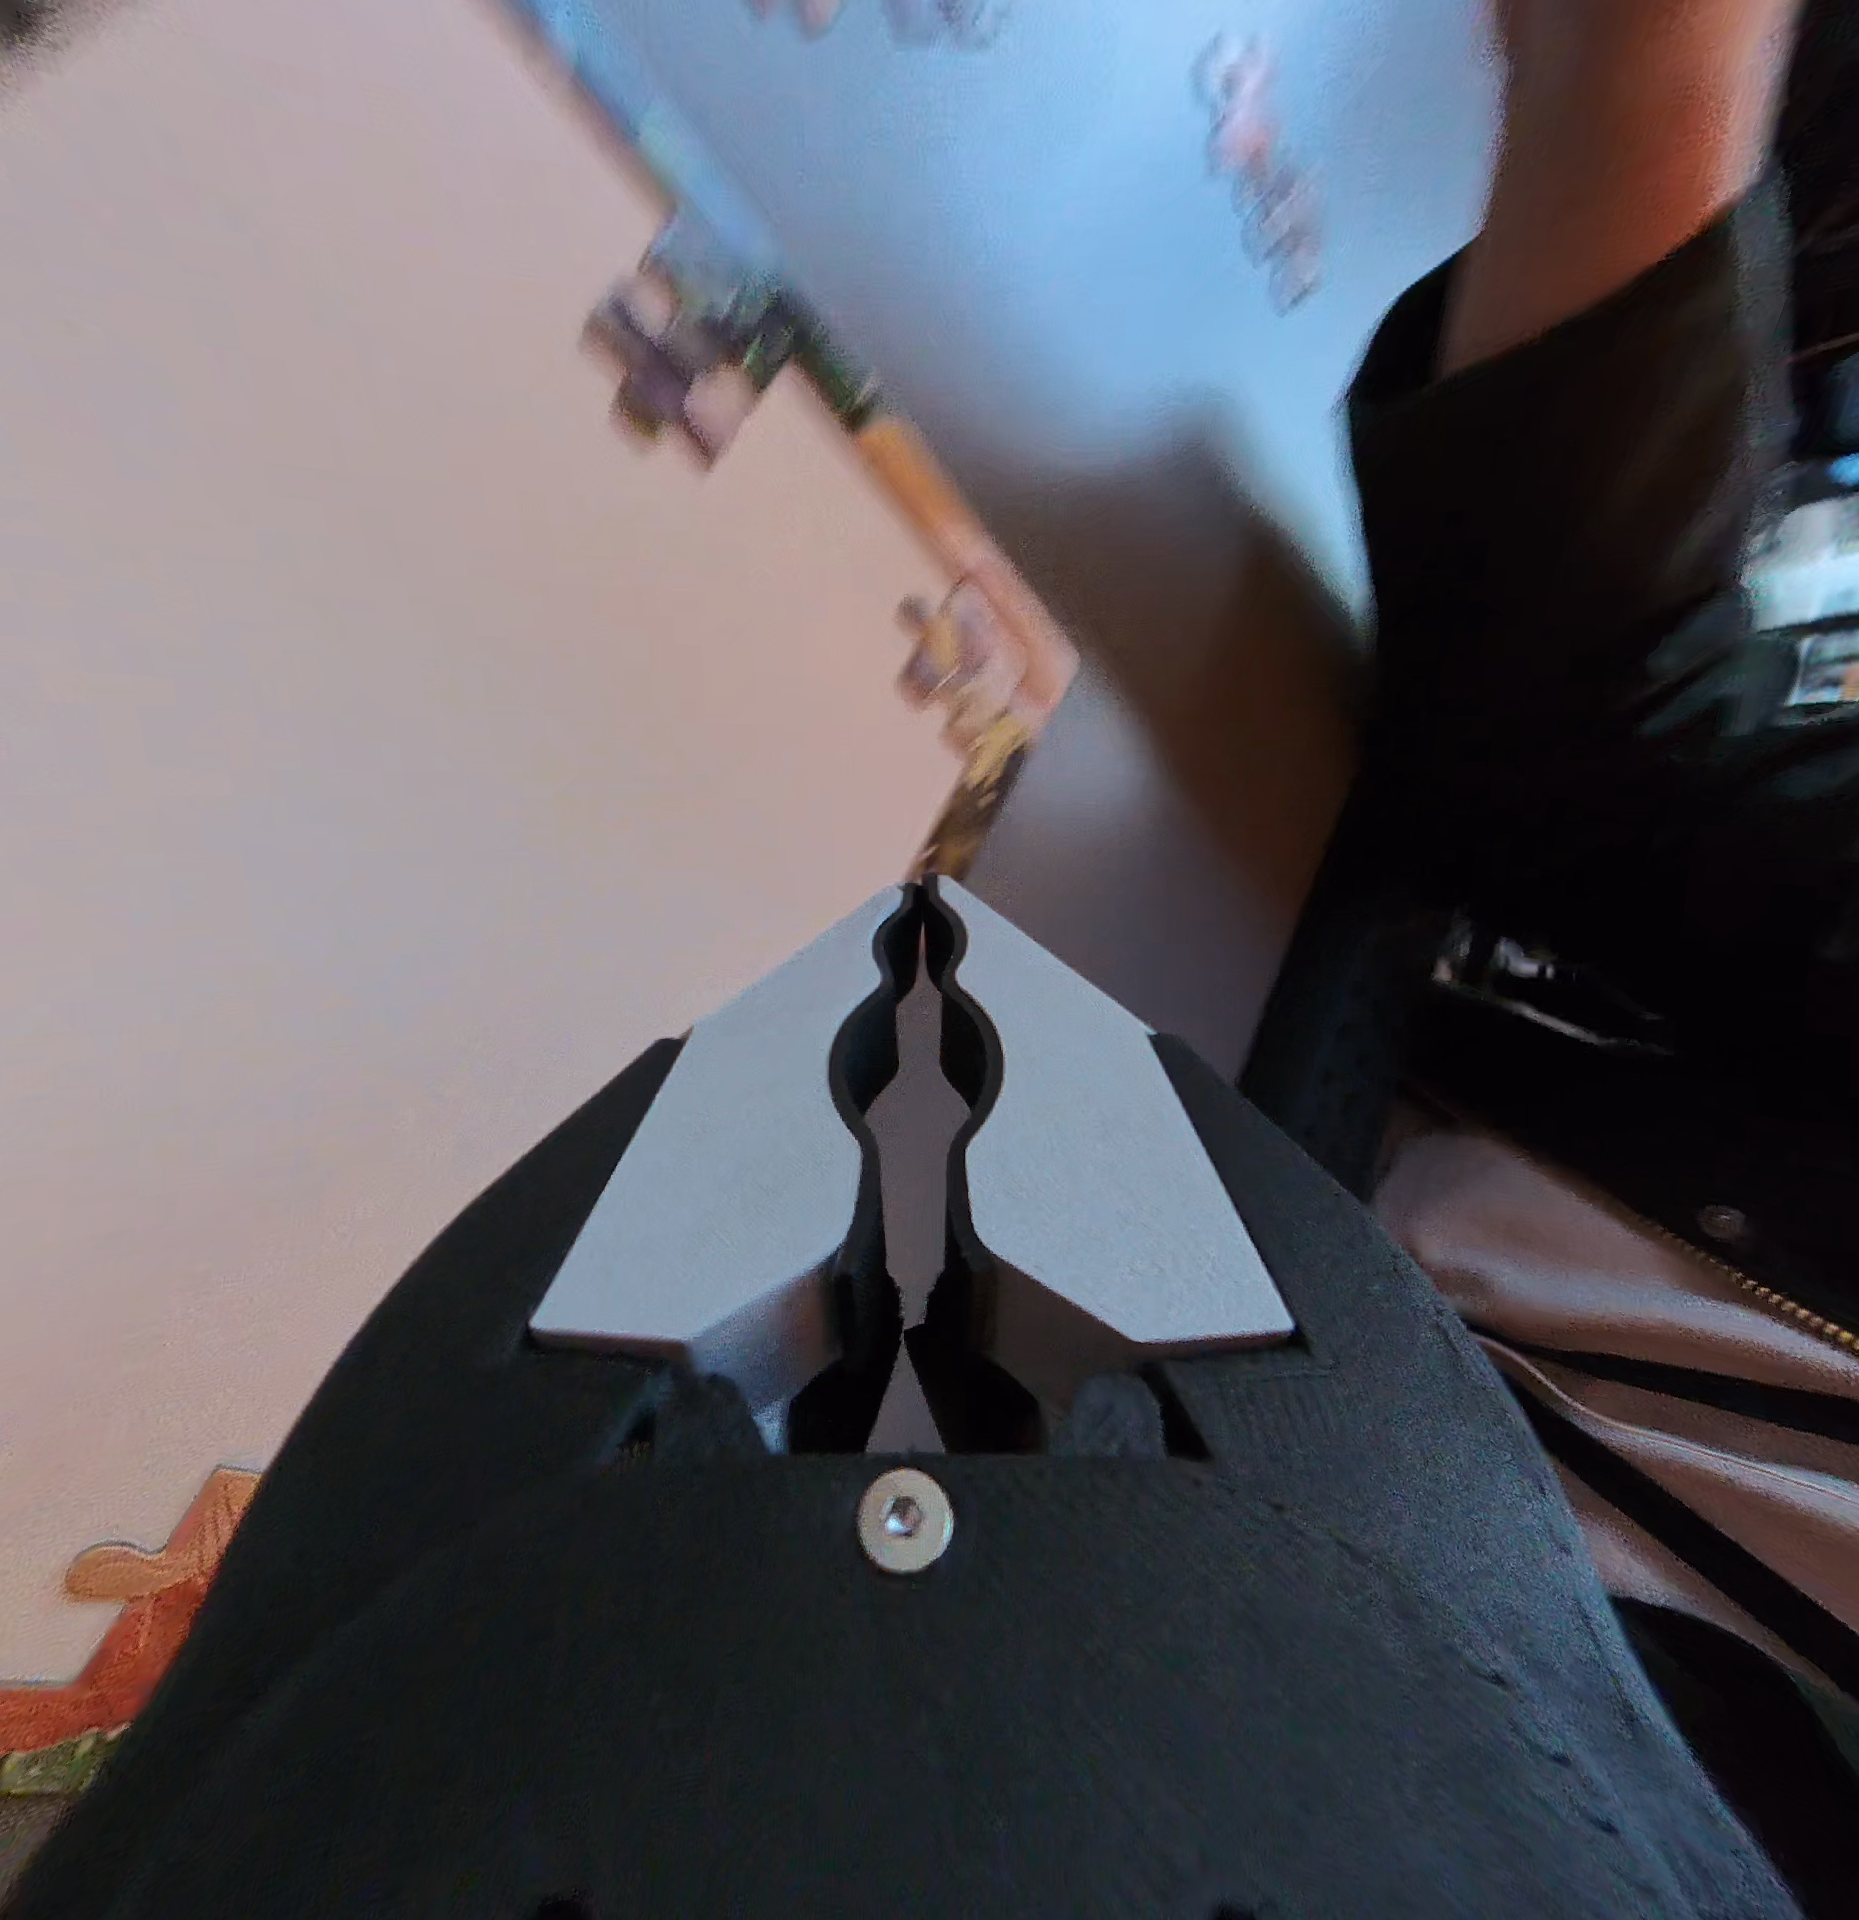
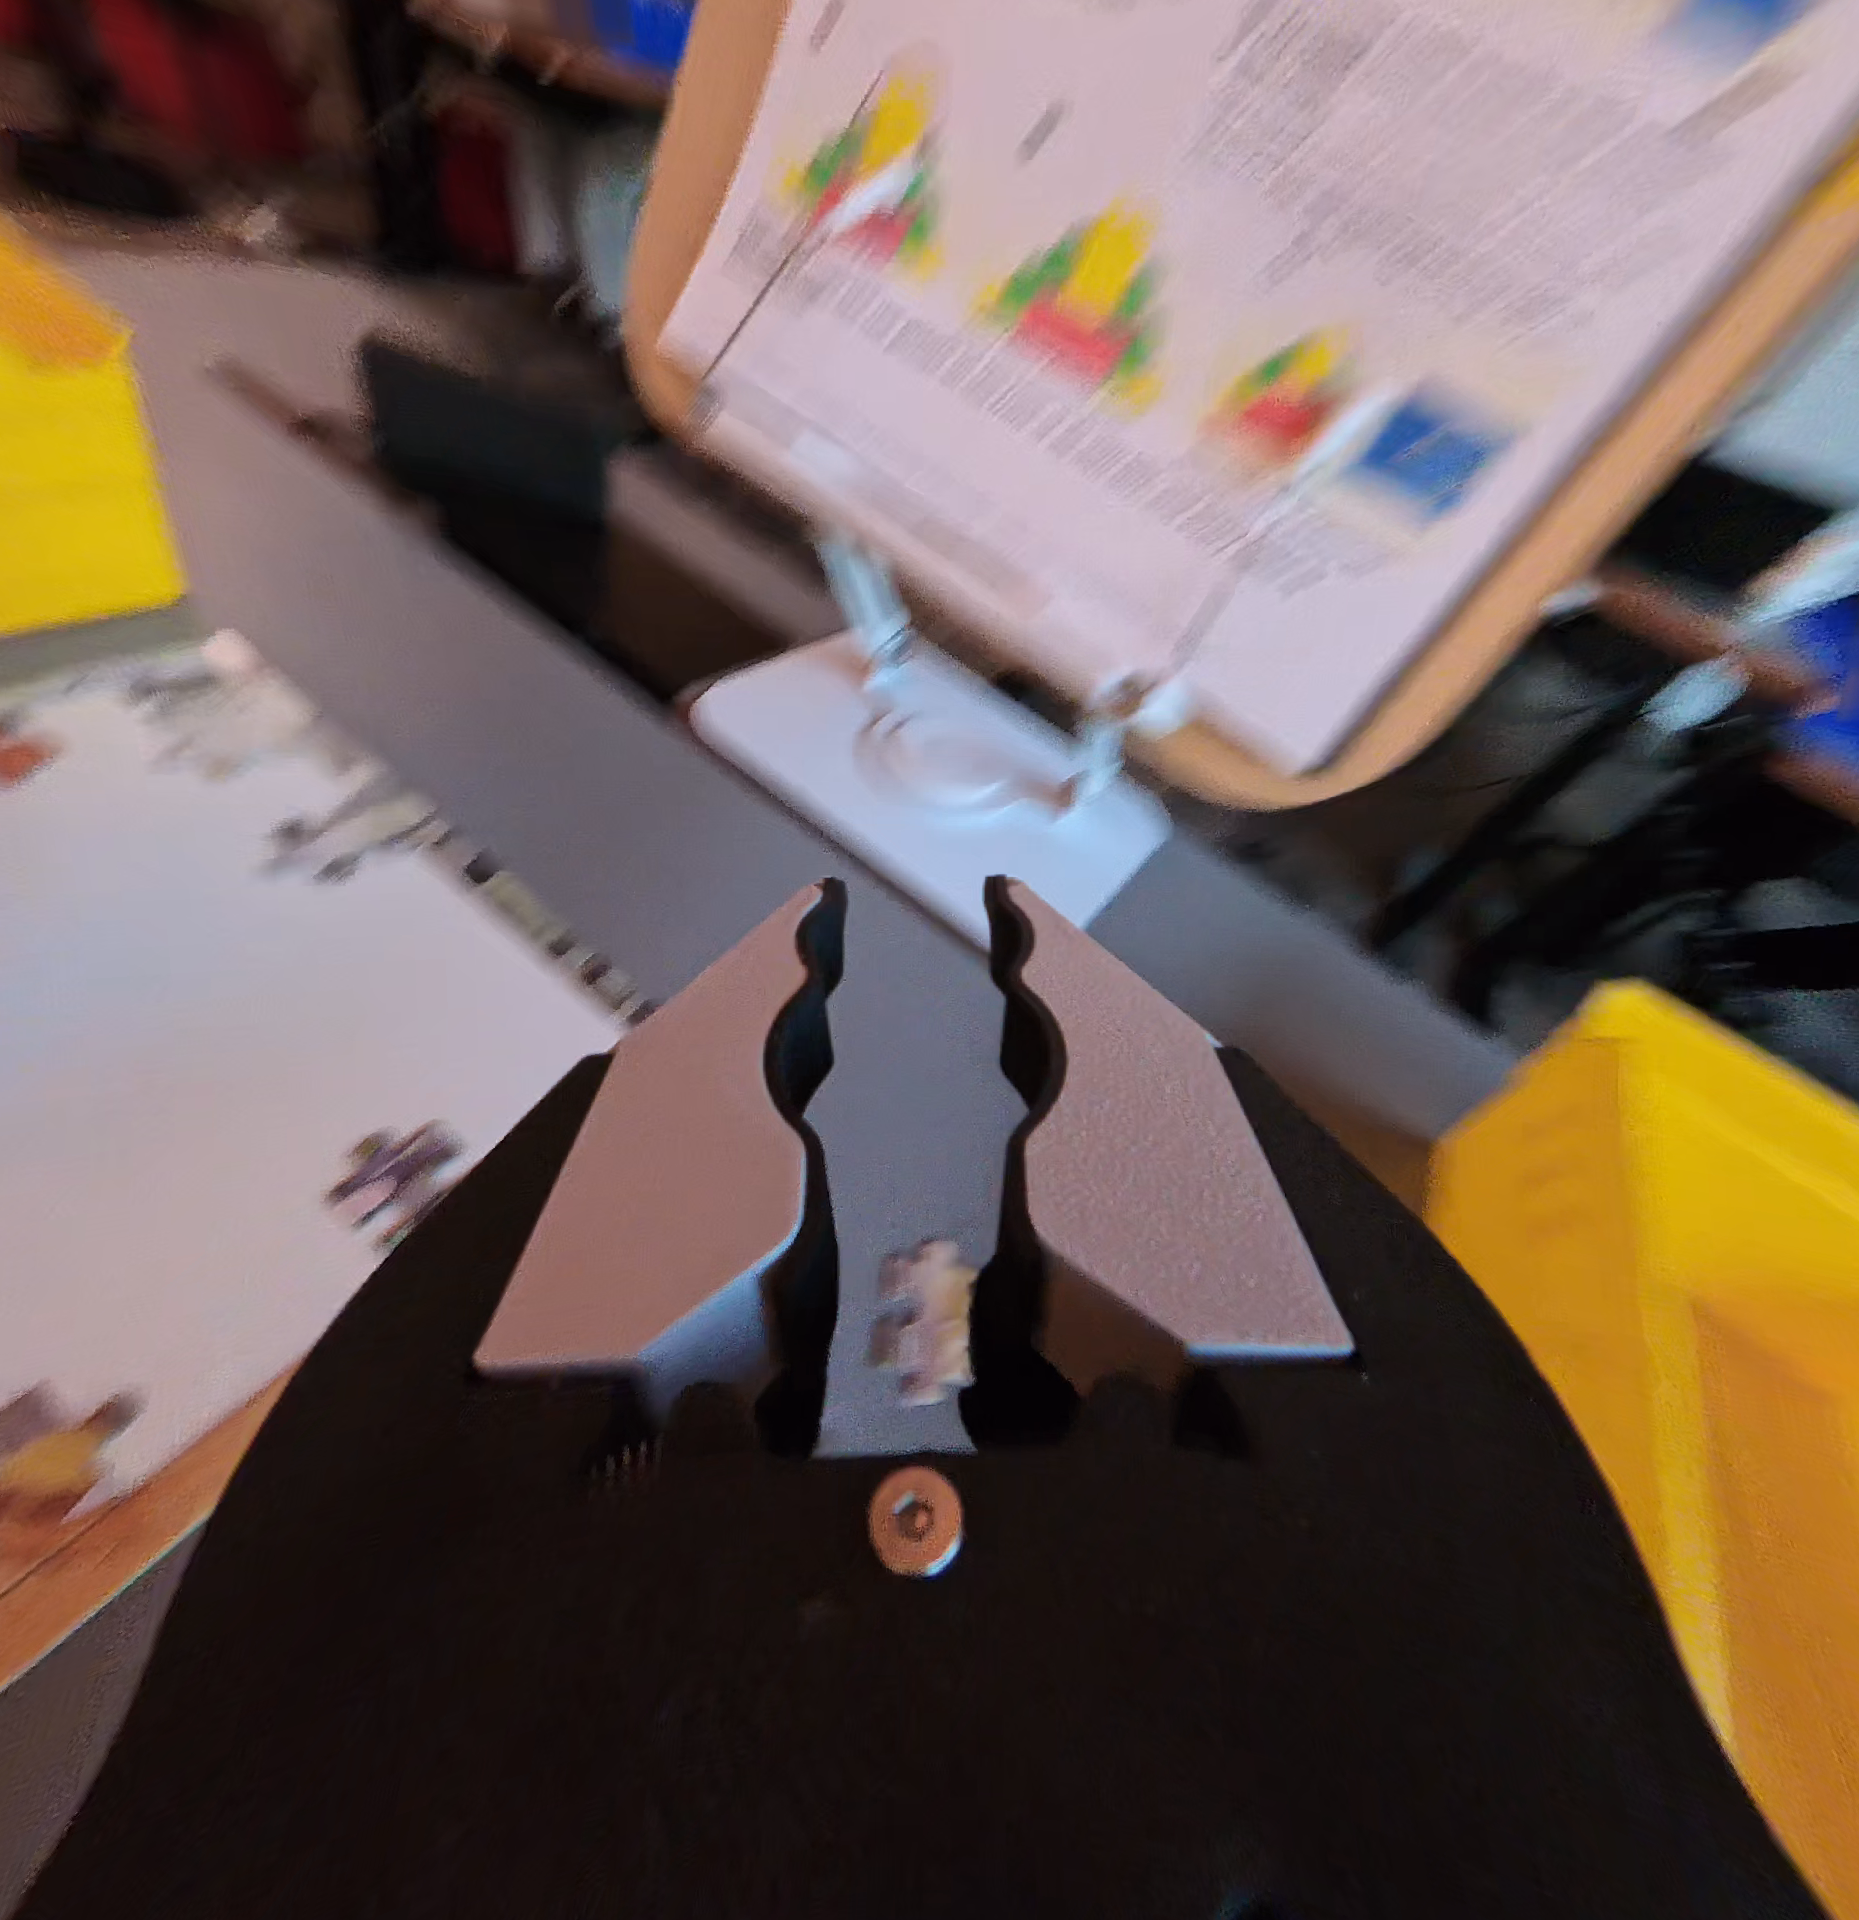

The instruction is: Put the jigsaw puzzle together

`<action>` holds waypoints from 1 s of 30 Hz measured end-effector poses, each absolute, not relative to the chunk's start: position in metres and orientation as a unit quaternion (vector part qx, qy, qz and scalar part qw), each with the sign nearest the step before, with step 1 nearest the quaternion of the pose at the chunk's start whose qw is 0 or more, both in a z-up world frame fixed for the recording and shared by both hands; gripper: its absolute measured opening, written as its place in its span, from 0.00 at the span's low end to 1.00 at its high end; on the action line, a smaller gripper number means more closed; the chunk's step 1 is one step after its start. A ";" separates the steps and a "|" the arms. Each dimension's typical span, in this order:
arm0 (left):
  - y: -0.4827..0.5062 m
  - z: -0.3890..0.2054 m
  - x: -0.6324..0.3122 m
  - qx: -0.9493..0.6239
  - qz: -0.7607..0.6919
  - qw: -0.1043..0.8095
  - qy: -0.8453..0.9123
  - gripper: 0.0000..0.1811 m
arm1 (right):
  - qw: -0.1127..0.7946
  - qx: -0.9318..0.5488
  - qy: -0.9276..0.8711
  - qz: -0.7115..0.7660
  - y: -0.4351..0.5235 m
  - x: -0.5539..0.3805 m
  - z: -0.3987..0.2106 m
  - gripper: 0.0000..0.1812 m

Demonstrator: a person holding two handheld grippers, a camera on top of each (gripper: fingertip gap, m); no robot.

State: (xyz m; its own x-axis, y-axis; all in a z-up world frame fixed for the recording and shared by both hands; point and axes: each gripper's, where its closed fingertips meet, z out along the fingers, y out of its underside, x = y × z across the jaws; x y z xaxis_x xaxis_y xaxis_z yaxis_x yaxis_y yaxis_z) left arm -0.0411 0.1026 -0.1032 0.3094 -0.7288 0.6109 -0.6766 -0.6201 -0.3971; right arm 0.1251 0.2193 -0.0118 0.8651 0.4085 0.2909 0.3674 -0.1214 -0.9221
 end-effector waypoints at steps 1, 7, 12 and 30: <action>0.103 -0.081 -0.037 -0.794 -0.414 0.073 0.439 0.00 | 0.646 -0.726 -0.236 -0.009 0.215 0.138 0.012 0.18; 0.096 0.034 -0.058 -0.698 -0.426 0.358 0.451 0.01 | 0.759 -0.636 -0.135 -0.023 0.160 0.191 0.117 0.31; 0.057 0.015 -0.098 -0.691 -0.398 0.443 0.410 0.02 | 0.815 -0.573 -0.078 0.043 0.119 0.212 0.165 0.27; -0.045 -0.001 -0.218 -0.730 -0.236 0.580 0.275 0.08 | 0.809 -0.582 -0.063 0.049 0.078 0.222 0.198 0.26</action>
